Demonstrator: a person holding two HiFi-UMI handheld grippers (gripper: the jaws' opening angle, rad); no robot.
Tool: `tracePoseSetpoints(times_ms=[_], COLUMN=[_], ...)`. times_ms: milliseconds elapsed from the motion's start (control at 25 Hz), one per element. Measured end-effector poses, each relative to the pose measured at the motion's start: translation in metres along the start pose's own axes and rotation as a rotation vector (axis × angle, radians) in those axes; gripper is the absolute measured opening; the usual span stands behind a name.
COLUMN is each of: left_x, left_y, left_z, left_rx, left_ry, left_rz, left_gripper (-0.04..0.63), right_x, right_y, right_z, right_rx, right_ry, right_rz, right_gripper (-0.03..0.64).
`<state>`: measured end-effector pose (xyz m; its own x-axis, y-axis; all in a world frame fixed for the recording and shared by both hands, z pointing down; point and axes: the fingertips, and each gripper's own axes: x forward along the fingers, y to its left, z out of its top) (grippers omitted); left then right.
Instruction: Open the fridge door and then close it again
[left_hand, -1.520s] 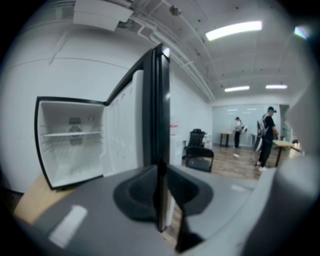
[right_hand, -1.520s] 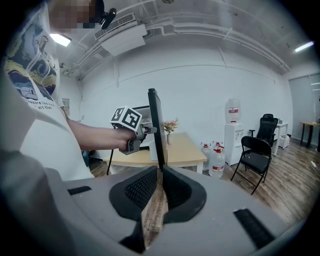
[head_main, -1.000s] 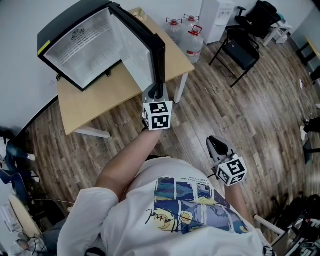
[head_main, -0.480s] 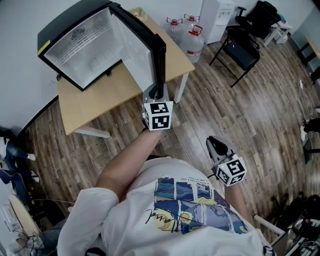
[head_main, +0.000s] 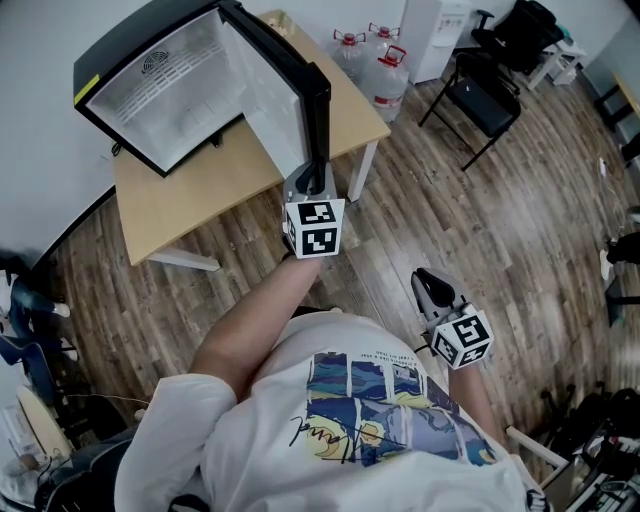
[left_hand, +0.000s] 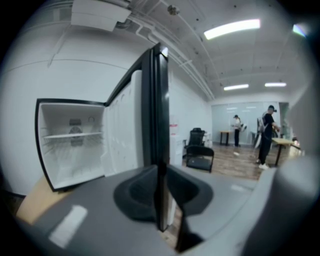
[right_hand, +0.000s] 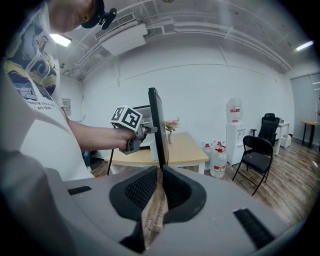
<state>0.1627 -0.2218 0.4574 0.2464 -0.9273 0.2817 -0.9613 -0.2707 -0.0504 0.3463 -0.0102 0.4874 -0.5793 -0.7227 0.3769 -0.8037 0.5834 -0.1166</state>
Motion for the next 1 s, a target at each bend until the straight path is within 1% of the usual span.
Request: tracePoseSetpoints(times_ms=[440, 1000], left_x=[-0.016, -0.045], left_y=[0.015, 0.045], left_z=[-0.006, -0.015], left_rx=[-0.004, -0.023], left_ry=[-0.001, -0.005], left_rz=[0.011, 0.028], left_gripper=[0.066, 0.06], right_x=[0.007, 0.026], right_y=[0.01, 0.03], right_z=[-0.001, 0.004], right_rx=[-0.007, -0.033], right_ry=[0.013, 0.038], right_rz=[0.029, 0.103], right_gripper=[0.037, 0.037])
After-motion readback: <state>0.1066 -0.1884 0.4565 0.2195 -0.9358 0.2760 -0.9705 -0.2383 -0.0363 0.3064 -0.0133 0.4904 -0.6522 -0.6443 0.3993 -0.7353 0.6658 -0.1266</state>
